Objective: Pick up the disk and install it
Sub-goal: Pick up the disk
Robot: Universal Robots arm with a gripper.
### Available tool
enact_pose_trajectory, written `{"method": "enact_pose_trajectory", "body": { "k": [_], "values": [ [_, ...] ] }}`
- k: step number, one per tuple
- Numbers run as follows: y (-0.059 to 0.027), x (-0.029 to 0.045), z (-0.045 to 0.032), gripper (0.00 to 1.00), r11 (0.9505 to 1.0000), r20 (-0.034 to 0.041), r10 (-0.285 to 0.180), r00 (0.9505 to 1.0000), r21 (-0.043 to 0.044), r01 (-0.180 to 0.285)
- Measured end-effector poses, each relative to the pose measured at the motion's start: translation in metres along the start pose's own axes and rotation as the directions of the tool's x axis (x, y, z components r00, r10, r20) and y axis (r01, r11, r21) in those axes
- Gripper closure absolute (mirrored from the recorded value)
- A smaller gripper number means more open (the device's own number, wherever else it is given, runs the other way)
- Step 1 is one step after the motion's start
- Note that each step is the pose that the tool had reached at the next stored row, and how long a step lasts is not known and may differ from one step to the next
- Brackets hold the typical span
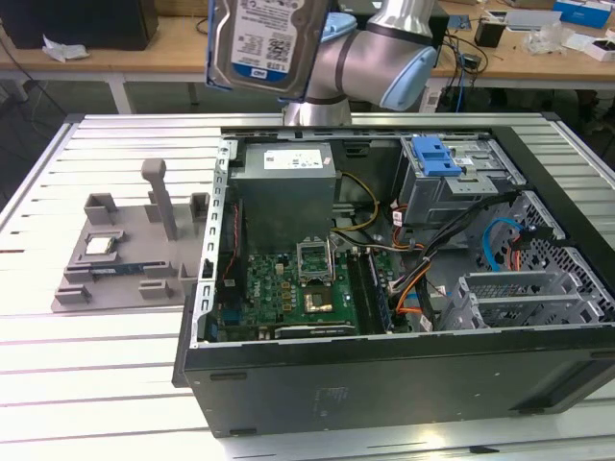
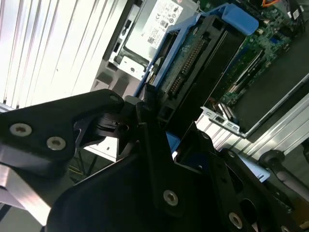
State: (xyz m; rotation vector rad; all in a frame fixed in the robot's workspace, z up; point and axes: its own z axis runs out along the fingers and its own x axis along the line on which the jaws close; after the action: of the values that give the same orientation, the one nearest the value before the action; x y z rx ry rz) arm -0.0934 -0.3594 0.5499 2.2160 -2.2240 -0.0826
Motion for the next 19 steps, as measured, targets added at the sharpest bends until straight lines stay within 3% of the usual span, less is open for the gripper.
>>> {"method": "enact_pose_trajectory", "body": {
  "k": [3,6,8,12,16,19],
  "values": [
    [-0.0153,-0.0001,0.0000,0.63,1.0000,0.0000,0.000,1.0000,-0.0013,0.000],
    [-0.0458,-0.0001,-0.0001,0.63,1.0000,0.0000,0.000,1.0000,-0.0040,0.000],
    [-0.0599,-0.0002,-0.0001,0.63,1.0000,-0.0001,0.000,1.0000,-0.0055,0.000],
    [-0.0782,-0.0002,0.0000,0.63,1.0000,0.0001,0.000,1.0000,-0.0075,0.000],
    [-0.1116,-0.0003,0.0010,0.63,0.9999,0.0000,0.001,1.0000,-0.0117,-0.001],
    [-0.1280,-0.0003,0.0029,0.63,0.9999,-0.0001,0.001,1.0000,-0.0147,-0.001]
  ]
}}
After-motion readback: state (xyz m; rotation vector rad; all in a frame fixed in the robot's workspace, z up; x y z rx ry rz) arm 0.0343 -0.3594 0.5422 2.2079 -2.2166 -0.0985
